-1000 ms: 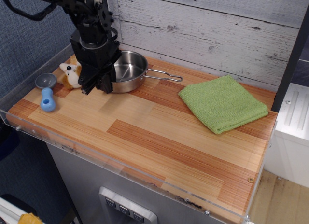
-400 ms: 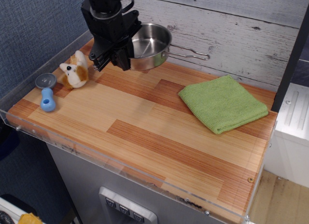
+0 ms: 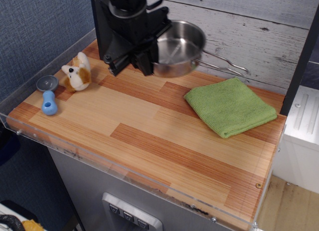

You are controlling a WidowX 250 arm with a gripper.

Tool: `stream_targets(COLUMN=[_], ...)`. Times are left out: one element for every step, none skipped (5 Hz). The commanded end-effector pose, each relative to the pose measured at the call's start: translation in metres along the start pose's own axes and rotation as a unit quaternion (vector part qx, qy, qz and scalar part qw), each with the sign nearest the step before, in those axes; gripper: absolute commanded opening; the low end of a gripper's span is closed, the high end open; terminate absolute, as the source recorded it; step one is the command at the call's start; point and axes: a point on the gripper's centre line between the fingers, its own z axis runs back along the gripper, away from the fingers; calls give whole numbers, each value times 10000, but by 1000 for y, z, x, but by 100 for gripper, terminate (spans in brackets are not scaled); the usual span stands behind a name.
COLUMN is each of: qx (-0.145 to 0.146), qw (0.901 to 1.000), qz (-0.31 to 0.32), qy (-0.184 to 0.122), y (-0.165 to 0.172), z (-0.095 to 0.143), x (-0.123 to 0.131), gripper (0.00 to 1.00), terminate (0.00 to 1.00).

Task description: Move the pot from left side to right side

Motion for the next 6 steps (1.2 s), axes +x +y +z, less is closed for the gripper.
stream_targets(qx=[-327, -238, -132, 48, 148, 199], qw=[9983, 9975, 9961, 9954, 9948, 9935], qz=[-485, -631, -824, -887, -910, -1013], qy=[45, 211, 292, 356, 437, 472], y=[9, 15, 25, 40, 51, 55], z=[21, 10, 1, -6, -18, -33], x=[-45, -66, -79, -88, -97, -103], gripper=[0, 0, 0, 0, 0, 0], terminate=[0, 0, 0, 0, 0, 0])
